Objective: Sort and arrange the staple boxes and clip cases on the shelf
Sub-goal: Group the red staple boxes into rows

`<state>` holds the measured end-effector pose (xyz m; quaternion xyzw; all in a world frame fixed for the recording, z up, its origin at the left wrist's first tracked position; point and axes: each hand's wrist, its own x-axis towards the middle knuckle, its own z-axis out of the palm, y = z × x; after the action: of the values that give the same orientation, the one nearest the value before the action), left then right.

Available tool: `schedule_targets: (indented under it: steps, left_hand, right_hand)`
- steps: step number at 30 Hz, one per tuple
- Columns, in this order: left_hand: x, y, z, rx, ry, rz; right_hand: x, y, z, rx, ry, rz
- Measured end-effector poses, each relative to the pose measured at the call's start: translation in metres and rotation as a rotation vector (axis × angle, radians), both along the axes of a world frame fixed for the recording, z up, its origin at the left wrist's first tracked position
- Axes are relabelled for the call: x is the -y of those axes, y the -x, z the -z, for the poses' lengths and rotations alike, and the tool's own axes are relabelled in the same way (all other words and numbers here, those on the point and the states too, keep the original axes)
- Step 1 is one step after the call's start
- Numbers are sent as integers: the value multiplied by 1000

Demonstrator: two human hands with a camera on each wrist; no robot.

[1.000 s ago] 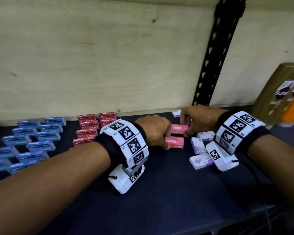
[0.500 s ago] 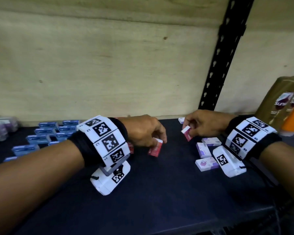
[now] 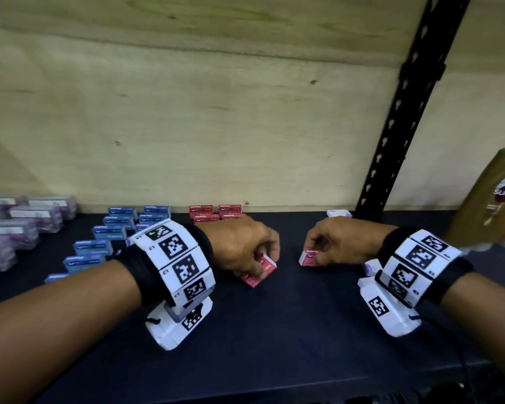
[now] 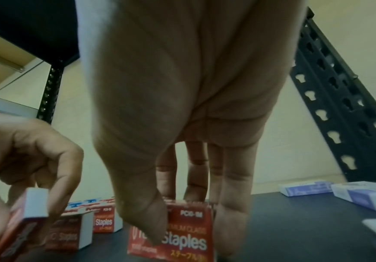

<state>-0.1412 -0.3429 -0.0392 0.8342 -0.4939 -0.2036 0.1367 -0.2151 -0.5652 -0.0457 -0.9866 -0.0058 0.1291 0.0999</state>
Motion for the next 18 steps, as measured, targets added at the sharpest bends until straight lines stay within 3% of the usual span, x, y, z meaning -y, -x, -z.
schedule_targets:
  steps: [6,18]
  left_hand:
    - [-7,5,9,147,-83,110]
    - [-85,-11,11,234,-149,-130]
  right_hand:
    - [-6,5,4,34,3,-31]
    - [-73,-19,9,43,-55,-158]
